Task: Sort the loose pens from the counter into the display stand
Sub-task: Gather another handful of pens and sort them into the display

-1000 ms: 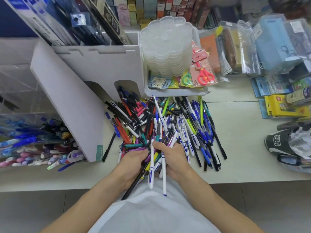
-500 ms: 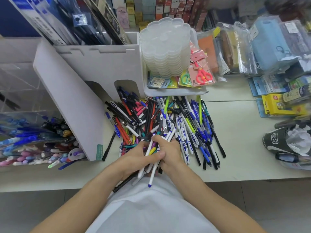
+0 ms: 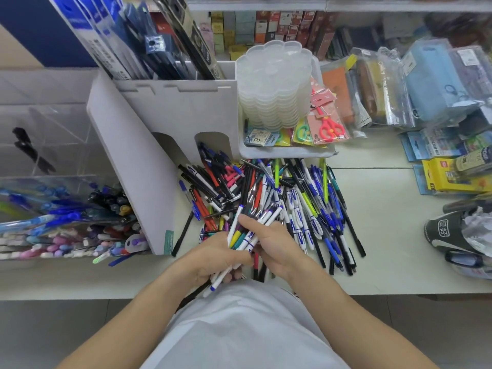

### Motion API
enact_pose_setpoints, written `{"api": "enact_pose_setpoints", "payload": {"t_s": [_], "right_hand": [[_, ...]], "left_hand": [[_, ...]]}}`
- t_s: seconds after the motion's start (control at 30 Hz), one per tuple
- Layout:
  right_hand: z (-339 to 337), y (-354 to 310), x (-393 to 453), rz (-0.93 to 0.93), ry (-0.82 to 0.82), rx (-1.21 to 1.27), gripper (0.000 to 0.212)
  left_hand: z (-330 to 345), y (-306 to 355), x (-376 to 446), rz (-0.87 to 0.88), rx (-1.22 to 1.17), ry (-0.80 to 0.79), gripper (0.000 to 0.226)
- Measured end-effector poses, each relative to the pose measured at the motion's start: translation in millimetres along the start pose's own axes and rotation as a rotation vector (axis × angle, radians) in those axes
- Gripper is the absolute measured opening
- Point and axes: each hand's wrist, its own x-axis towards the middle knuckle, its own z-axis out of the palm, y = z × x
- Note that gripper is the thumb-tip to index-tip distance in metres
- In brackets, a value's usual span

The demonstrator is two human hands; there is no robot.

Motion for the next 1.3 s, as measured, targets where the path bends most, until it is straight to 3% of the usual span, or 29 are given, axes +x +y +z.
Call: {"api": "enact_pose_setpoints", "payload": {"t_s": [0.1, 0.27, 0.43, 0.57, 0.67, 0.87, 0.93, 1.03, 1.13, 1.3], "right_hand": [[7.4, -0.2, -0.3, -0.027, -0.021, -0.022, 0.025], [13.6, -11.8, -3.7, -0.085, -0.069, -0.116, 0.031], [11.6, -30.5, 3.2, -0.254, -0.137, -0.113, 0.016], [14.2, -58.6, 13.6, -0.452, -0.042, -0.085, 0.078], [16.4, -72.3, 22.2, -0.565, -0.022, -0.225, 0.094], [21.3, -52.9, 36.9, -0.493, -0.048, -0.287, 0.085], [20.3, -39.5, 38.9, -0.447, -0.035, -0.21, 0.079], [19.4, -22.3, 38.8, -0.369, 0.01, -0.111, 0.065], [19.8, -8.4, 37.8, -0.352, 0.056, -0.185, 0.039], [20.3, 0.0, 31.7, -0.393, 0.05, -0.18, 0.023]], "left_hand": [[-1.3, -0.9, -1.5, 0.023, -0.127, -0.013, 0.031], [-9.3, 1.7, -2.1, 0.132, -0.181, 0.089, 0.018], [-16.5, 13.8, -2.3, 0.208, -0.254, 0.025, 0.025], [-5.8, 31.4, 0.6, 0.262, -0.393, -0.06, 0.013], [3.5, 40.4, 9.4, 0.273, -0.498, -0.047, 0.008], [-5.7, 24.0, 14.3, 0.17, -0.51, -0.11, 0.003], [-11.5, 12.5, 13.3, 0.114, -0.447, -0.131, 0.012], [-14.9, -2.2, 11.0, 0.041, -0.365, -0.175, 0.027], [-15.5, -12.3, 9.7, -0.01, -0.358, -0.235, 0.022], [-3.5, -19.1, 12.6, 0.08, -0.52, -0.228, 0.034]]}}
